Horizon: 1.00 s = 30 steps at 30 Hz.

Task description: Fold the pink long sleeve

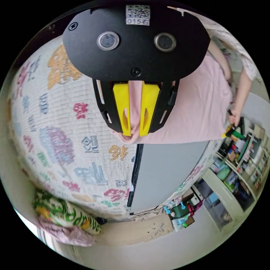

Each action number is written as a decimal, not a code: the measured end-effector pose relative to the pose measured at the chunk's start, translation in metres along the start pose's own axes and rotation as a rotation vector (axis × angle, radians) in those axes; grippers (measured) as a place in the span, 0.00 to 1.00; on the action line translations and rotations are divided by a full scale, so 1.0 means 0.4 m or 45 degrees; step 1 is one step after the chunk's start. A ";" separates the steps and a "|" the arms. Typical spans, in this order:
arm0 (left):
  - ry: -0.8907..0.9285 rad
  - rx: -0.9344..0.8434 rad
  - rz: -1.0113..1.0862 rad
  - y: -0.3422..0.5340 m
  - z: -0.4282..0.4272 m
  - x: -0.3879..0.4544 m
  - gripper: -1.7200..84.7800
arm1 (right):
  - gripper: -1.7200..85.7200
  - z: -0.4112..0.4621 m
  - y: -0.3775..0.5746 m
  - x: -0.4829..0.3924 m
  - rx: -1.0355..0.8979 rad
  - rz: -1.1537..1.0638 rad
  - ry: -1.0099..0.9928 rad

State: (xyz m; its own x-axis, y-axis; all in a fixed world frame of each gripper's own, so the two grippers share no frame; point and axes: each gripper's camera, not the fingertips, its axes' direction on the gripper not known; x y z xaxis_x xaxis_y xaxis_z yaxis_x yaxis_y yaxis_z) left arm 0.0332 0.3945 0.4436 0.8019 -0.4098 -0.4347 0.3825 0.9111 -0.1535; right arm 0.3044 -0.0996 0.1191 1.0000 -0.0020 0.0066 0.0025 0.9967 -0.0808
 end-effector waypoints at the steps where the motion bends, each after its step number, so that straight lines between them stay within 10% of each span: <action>1: -0.032 -0.023 0.041 -0.011 -0.004 0.005 0.07 | 0.08 -0.042 0.052 -0.073 0.082 -0.105 0.060; 11: 0.040 -0.104 -0.030 -0.090 -0.018 -0.096 0.10 | 0.11 -0.081 0.455 -0.976 0.080 -0.972 -0.783; 19: 0.058 -0.129 -0.009 -0.158 -0.074 -0.168 0.10 | 0.13 0.118 0.684 -1.410 -0.111 -1.195 -0.572; 30: -0.312 -0.144 0.313 -0.294 -0.199 -0.099 0.04 | 0.02 0.075 0.911 -1.478 0.026 -1.074 -0.515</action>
State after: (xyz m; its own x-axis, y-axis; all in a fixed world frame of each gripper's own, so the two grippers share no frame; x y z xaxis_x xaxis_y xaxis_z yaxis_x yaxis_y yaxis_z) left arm -0.0801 0.3068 0.4082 0.9550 -0.1634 -0.2475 0.1221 0.9772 -0.1738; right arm -0.2863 0.2671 0.1156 0.5895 -0.7009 0.4016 0.7225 0.6798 0.1260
